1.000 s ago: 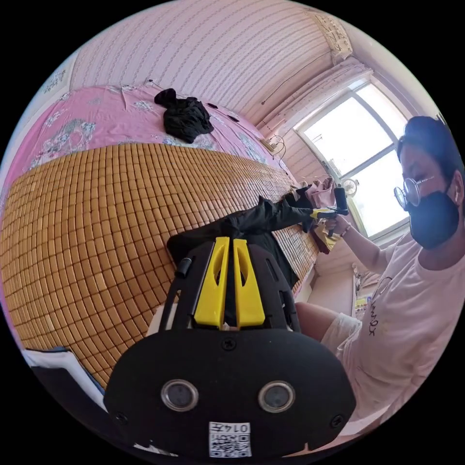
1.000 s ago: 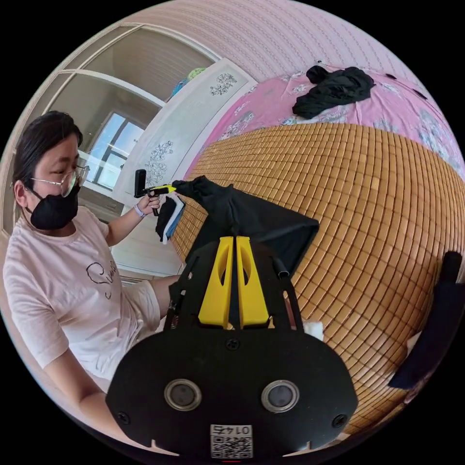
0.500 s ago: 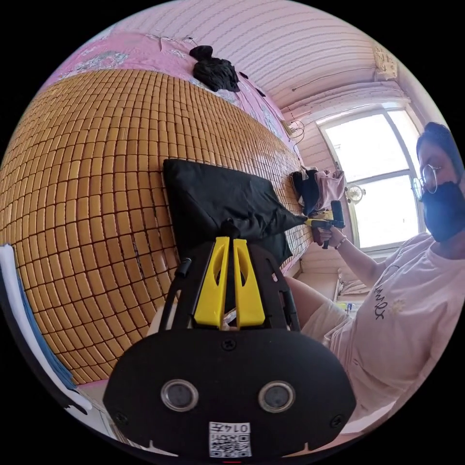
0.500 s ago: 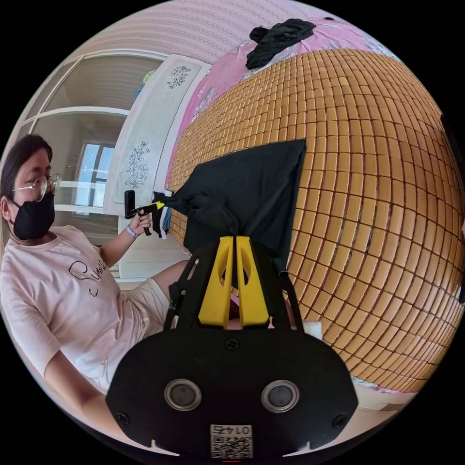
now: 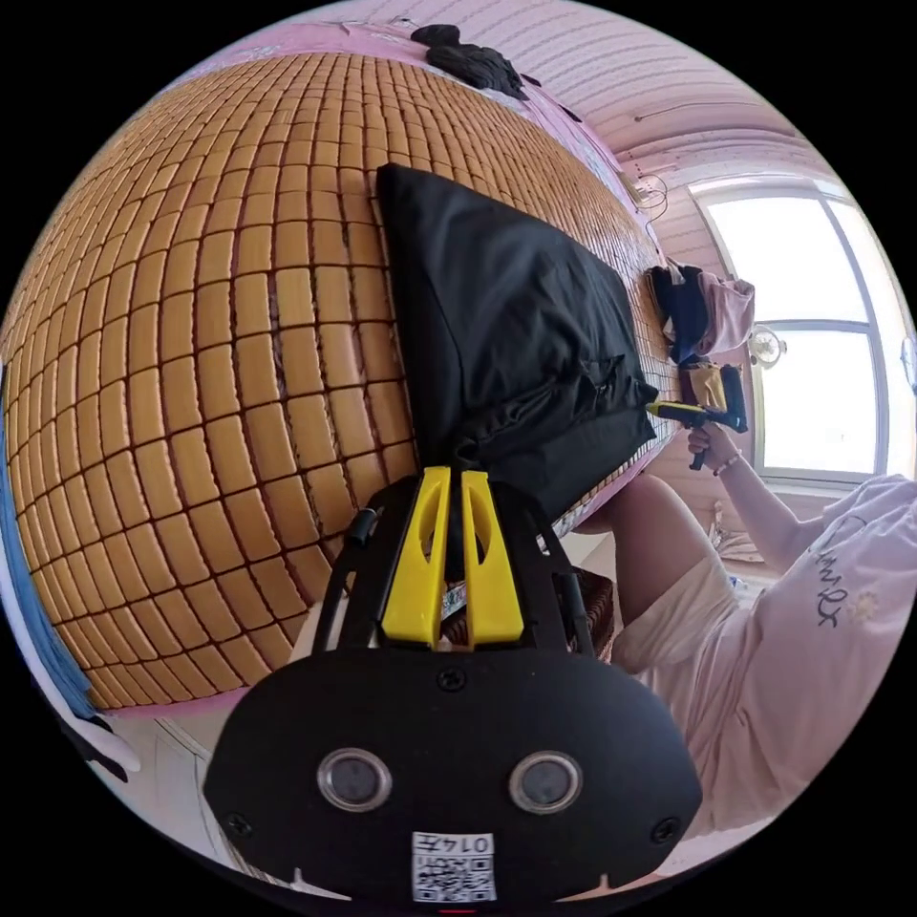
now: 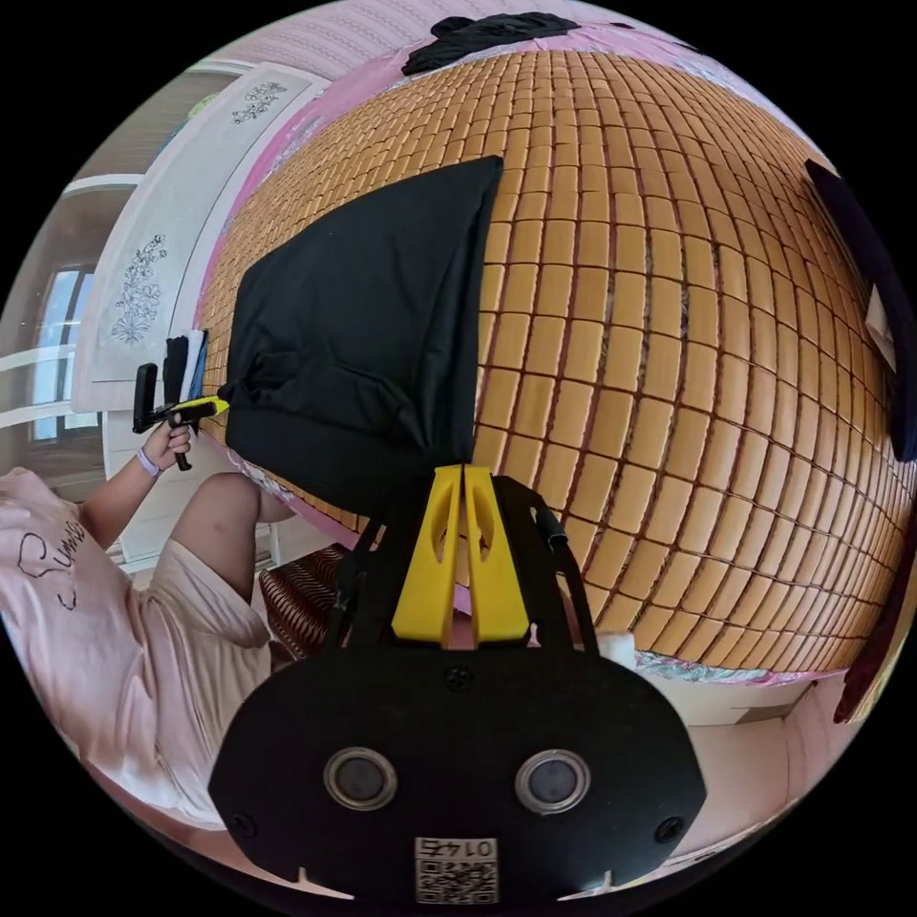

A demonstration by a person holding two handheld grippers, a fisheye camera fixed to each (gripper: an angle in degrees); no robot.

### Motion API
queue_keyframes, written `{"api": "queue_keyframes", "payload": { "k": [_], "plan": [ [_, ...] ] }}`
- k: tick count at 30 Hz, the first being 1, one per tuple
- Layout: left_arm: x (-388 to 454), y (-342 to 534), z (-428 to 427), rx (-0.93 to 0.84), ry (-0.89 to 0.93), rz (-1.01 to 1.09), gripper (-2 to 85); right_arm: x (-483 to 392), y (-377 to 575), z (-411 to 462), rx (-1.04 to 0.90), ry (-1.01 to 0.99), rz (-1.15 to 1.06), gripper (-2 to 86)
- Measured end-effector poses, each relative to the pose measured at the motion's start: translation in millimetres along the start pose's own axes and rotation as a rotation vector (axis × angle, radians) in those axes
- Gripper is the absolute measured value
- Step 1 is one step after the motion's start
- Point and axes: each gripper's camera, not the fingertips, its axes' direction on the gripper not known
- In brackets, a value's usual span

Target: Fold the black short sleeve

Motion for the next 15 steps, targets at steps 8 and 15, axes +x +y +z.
{"api": "queue_keyframes", "payload": {
  "k": [8, 15],
  "plan": [
    [10, 55, -5, 0.245, -0.099, 0.041, -0.2, -33, 70, -13, 0.285, 0.083, -0.035, 0.0],
    [60, 123, 4, 0.388, -0.18, 0.159, 0.0, -85, 132, -10, 0.509, 0.064, -0.057, 2.9]
  ]
}}
